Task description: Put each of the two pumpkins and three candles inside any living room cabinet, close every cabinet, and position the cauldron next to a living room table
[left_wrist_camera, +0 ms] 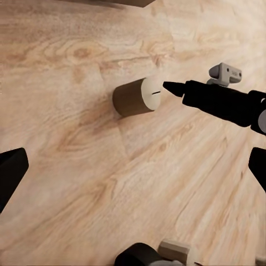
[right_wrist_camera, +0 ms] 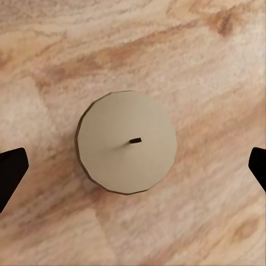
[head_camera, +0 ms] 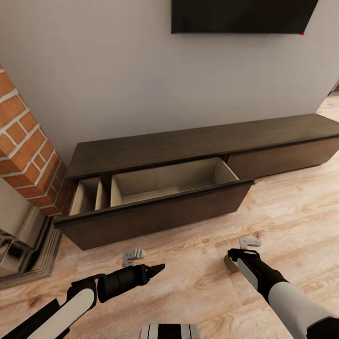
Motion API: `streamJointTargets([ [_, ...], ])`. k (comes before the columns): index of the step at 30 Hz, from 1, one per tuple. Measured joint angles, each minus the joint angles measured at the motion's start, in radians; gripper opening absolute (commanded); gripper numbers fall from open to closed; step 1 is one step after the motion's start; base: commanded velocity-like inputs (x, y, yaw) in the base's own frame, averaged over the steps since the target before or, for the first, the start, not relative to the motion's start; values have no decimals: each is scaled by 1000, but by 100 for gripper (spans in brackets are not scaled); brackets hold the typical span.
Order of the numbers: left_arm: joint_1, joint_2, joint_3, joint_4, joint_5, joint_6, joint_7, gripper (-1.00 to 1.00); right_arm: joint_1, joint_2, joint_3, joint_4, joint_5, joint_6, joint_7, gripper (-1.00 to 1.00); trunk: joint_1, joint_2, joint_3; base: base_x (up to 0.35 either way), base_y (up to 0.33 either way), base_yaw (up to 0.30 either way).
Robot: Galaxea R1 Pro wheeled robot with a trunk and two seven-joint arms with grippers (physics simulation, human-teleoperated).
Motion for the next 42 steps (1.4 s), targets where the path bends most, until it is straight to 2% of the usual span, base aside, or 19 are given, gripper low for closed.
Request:
streamJointTargets([
  [2,0,0,0,0,0,0,0,100,0,0,0,0,0,-3,0,100,1,0,-8,0,0,0],
  [15,0,0,1,2,0,-1,0,100,0,0,0,-1,1,-4,0,100,1,-1,-8,3,0,0],
  [31,0,0,0,5,1,-2,0,100,1,0,0,1,1,-4,0,100,0,-1,-8,140,0,0],
  [42,0,0,1,5,0,0,0,100,1,-1,0,1,1,-4,0,100,1,-1,-8,22,0,0],
])
